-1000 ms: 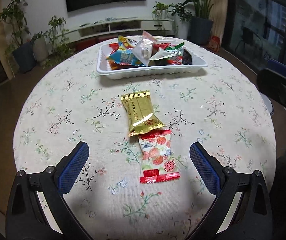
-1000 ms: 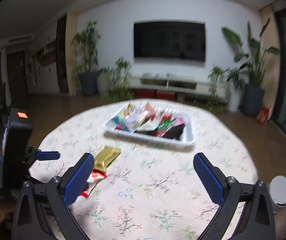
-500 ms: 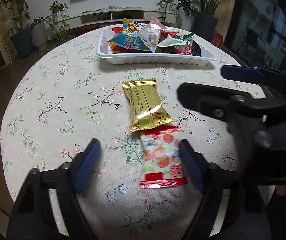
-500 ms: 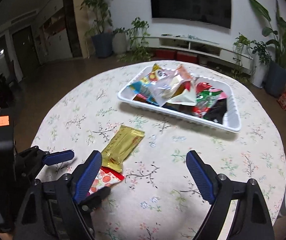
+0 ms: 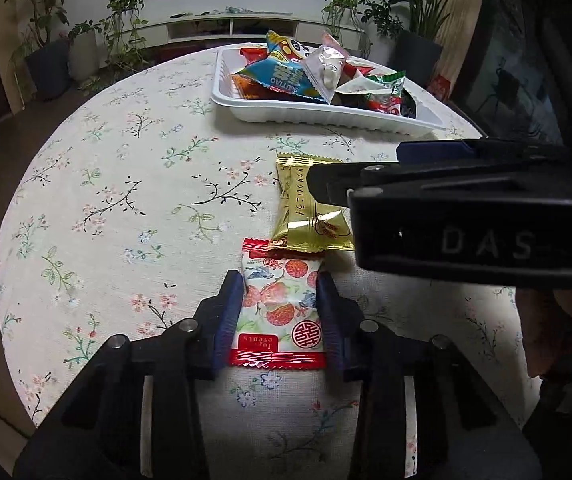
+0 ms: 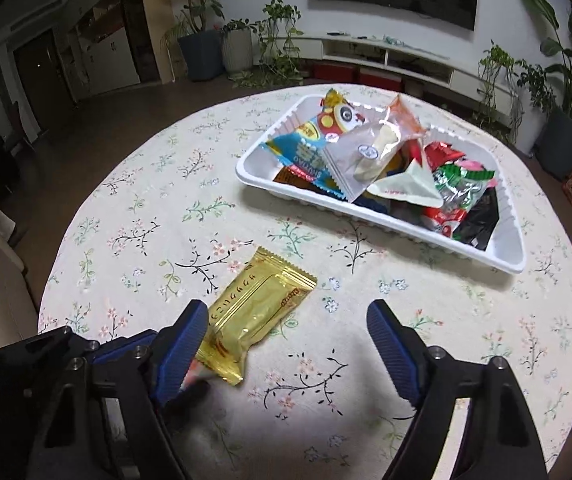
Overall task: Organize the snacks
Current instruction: 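Grasp the red-white fruit-print packet with the left gripper while the right gripper grasps the gold bar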
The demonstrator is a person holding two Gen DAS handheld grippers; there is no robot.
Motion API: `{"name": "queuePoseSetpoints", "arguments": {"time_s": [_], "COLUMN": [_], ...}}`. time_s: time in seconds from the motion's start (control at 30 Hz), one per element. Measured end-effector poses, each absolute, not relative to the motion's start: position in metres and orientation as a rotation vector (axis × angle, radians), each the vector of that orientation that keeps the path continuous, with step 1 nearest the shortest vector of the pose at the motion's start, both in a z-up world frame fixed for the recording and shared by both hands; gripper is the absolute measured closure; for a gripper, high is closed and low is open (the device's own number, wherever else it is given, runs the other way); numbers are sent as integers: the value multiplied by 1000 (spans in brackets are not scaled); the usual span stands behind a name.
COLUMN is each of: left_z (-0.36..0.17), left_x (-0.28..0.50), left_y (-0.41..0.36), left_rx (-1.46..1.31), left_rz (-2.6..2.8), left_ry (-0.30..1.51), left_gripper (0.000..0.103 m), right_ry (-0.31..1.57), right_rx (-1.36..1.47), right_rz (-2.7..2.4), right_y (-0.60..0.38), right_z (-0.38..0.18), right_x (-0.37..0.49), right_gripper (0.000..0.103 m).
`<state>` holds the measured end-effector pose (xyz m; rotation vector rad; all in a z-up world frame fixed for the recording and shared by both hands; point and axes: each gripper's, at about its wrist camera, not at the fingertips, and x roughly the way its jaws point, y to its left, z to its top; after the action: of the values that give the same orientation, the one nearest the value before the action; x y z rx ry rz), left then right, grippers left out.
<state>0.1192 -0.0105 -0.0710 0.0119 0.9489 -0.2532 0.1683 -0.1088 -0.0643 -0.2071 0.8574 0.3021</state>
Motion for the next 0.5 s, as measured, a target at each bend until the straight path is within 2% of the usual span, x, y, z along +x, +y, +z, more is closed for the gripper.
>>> {"name": "queuePoseSetpoints", "arguments": {"time_s": [0.5], "left_z": [-71], "left_x": [116], "left_y": [-4], "left_rx": [-25], "left_rz": [-284], "left_ry": [951], "left_gripper": [67], "right_ry": [993], "right_rx": [-132], "right_rz": [228], "right_y": [-89], "right_z": [-90], "right_x": [192], "right_gripper": [23]}}
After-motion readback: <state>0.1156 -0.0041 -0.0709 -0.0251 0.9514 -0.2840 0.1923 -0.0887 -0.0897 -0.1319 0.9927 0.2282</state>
